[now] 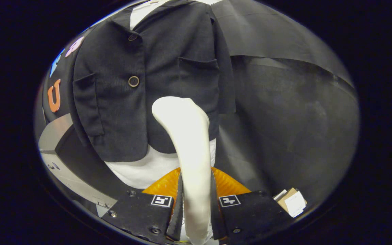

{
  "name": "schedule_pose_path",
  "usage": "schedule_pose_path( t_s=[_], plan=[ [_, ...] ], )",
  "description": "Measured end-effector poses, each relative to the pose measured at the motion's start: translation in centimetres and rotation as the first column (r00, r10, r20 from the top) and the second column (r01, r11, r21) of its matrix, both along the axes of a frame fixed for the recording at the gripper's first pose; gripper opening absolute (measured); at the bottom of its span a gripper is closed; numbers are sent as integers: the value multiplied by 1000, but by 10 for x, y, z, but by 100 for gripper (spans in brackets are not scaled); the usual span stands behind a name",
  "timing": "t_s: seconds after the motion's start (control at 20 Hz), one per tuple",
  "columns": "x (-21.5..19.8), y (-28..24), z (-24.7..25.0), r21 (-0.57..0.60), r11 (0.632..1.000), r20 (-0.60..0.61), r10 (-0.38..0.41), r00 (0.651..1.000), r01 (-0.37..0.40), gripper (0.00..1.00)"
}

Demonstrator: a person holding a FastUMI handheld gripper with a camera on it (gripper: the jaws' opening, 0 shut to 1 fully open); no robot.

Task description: Iron the clothes twice with a garment steamer, once on the left side and once on the right side.

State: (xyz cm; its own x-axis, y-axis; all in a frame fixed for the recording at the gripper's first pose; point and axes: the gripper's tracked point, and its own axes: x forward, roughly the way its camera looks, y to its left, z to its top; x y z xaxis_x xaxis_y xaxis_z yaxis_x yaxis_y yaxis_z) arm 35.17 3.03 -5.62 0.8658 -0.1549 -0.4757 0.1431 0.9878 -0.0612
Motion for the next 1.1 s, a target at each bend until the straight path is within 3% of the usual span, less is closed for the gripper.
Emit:
schedule_pose_path(
  t_s=[0.55,0.85,1.1],
  plan=[
    [-28,14,-73,-41,999,-135,2,991,-8,37],
    [-46,26,-41,-38,999,-57,-27,998,25,37],
    [-87,51,0,-42,999,30,-21,999,22,37]
  ],
)
